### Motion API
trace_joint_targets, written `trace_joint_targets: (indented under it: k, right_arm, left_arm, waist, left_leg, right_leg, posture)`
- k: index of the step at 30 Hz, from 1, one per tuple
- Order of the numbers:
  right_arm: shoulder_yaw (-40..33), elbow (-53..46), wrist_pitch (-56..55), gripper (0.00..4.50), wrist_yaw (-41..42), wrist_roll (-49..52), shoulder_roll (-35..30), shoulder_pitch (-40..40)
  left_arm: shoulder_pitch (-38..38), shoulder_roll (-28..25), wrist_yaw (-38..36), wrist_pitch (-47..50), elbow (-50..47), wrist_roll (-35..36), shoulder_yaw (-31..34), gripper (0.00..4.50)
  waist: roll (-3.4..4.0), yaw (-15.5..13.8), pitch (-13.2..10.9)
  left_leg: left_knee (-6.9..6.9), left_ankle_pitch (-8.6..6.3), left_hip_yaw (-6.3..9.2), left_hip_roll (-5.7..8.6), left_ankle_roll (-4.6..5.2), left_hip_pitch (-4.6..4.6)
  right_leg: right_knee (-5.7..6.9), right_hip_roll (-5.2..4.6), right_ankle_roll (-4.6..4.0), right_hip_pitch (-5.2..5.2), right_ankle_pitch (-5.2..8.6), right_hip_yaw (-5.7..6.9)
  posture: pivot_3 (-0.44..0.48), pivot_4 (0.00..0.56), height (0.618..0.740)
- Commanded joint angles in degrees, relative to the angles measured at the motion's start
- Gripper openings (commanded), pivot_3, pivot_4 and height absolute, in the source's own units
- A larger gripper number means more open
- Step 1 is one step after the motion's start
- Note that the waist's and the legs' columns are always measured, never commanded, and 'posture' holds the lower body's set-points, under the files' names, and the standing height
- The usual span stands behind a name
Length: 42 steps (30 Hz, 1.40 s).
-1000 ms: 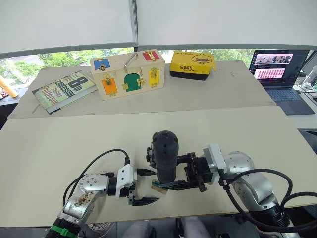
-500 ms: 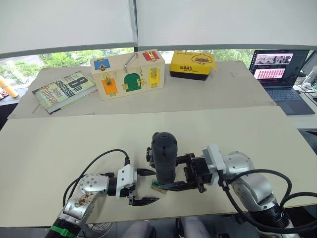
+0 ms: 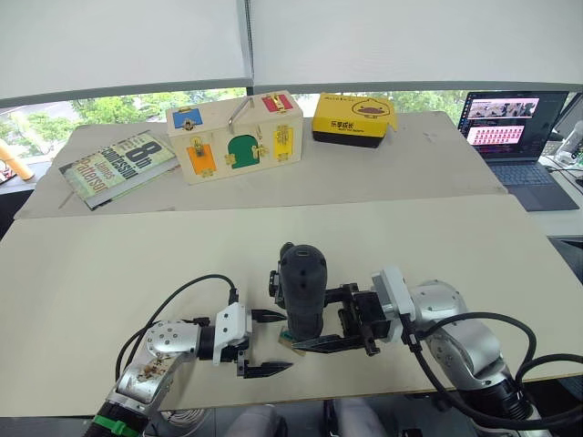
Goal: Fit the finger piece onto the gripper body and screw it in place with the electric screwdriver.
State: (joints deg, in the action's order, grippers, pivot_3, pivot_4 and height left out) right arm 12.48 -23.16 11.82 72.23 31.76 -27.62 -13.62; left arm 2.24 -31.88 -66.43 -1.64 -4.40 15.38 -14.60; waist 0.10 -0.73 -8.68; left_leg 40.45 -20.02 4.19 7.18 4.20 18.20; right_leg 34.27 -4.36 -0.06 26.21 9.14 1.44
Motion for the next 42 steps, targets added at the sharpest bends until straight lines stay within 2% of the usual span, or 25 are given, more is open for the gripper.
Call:
trace_joint_targets:
  k: [1, 26, 36, 42]
  right_arm:
    - [-0.55, -2.69, -1.69, 1.90, 0.05, 1.36, 0.09, -0.02]
    - [-0.84, -2.02, -2.35, 1.90, -0.02, 1.84, 0.72, -1.92]
    - [-2.35, -3.42, -0.99, 1.90, -0.33, 5.25, 0.25, -3.42]
    - [-4.32, -5.86, 1.18, 1.90, -1.28, 8.79, -1.16, -4.75]
  left_arm:
    - [-1.28, 0.28, -0.01, 0.24, 2.05, -1.31, -1.68, 4.50]
    - [-1.61, 0.16, -0.24, -1.06, 2.76, -0.38, -0.76, 4.50]
    - [-3.66, -1.78, -1.21, -0.78, -0.76, 3.94, 3.33, 4.50]
    - [-5.30, -5.27, -3.21, 2.36, -5.81, 9.78, 7.77, 4.50]
  waist:
    - [0.00, -0.01, 0.01]
    - [0.02, 0.01, 0.02]
    - [0.01, 0.41, 0.02]
    - [0.01, 0.51, 0.00]
  left_leg:
    - [0.00, 0.00, 0.00, 0.00, 0.00, 0.00]
    - [0.00, 0.00, 0.00, 0.00, 0.00, -0.01]
    - [-0.08, 0.00, 0.00, -0.03, 0.00, 0.00]
    - [-0.10, 0.00, 0.00, -0.04, 0.00, 0.02]
  right_leg:
    - [0.00, 0.00, 0.00, 0.00, 0.00, 0.00]
    - [0.01, 0.00, 0.00, 0.00, 0.00, -0.01]
    - [0.00, 0.04, -0.01, 0.07, 0.00, -0.01]
    - [-0.01, 0.04, -0.01, 0.10, 0.00, 0.01]
  posture:
    - [0.000, 0.150, 0.740]
    - [0.000, 0.150, 0.740]
    - [0.000, 0.150, 0.740]
    - [0.000, 0.150, 0.740]
